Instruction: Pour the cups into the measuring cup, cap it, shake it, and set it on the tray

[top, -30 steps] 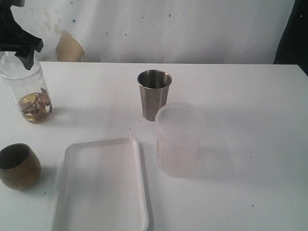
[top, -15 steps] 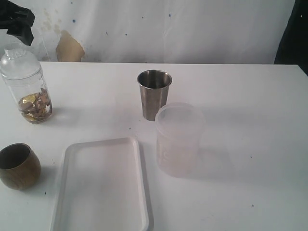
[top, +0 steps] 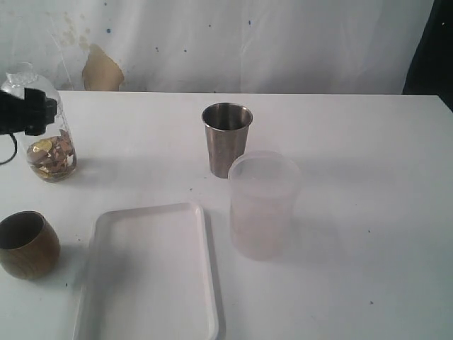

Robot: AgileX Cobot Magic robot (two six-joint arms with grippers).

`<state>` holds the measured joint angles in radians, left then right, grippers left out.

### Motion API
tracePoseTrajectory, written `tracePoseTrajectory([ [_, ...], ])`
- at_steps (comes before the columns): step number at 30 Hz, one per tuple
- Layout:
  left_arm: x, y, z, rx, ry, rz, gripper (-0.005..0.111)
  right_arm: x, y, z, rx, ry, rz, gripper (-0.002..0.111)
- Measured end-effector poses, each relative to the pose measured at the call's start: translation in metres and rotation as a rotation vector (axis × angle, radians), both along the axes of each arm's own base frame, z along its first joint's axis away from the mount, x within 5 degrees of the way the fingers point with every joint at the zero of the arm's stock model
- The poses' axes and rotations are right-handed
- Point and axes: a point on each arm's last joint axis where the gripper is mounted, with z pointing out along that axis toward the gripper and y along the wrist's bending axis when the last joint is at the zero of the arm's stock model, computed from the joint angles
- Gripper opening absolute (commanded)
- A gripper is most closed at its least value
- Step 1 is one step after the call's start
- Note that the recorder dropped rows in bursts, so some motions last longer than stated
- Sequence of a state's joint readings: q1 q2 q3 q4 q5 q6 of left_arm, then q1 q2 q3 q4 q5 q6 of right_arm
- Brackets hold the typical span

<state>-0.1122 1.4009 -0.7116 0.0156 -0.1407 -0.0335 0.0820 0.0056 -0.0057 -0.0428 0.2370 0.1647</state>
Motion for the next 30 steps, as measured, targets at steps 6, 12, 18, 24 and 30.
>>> tracePoseTrajectory([
  [6,-0.019,0.021,-0.032,-0.056,-0.145,0.100,0.087,0.000,0.000,0.000,0.000,0.000,0.000,0.000],
  [12,-0.010,0.023,-0.066,-0.055,-0.140,0.118,0.087,0.000,0.000,0.000,0.000,0.000,0.000,0.000],
  [18,0.002,0.023,-0.102,-0.049,-0.149,0.121,0.087,0.000,0.000,0.000,0.000,0.000,0.000,0.000],
  [24,0.009,0.023,-0.121,-0.046,-0.187,0.116,0.087,0.000,0.000,0.000,0.000,0.000,0.000,0.000],
  [30,0.038,0.021,-0.120,-0.051,-0.241,0.111,0.087,0.000,0.000,0.000,0.000,0.000,0.000,0.000],
])
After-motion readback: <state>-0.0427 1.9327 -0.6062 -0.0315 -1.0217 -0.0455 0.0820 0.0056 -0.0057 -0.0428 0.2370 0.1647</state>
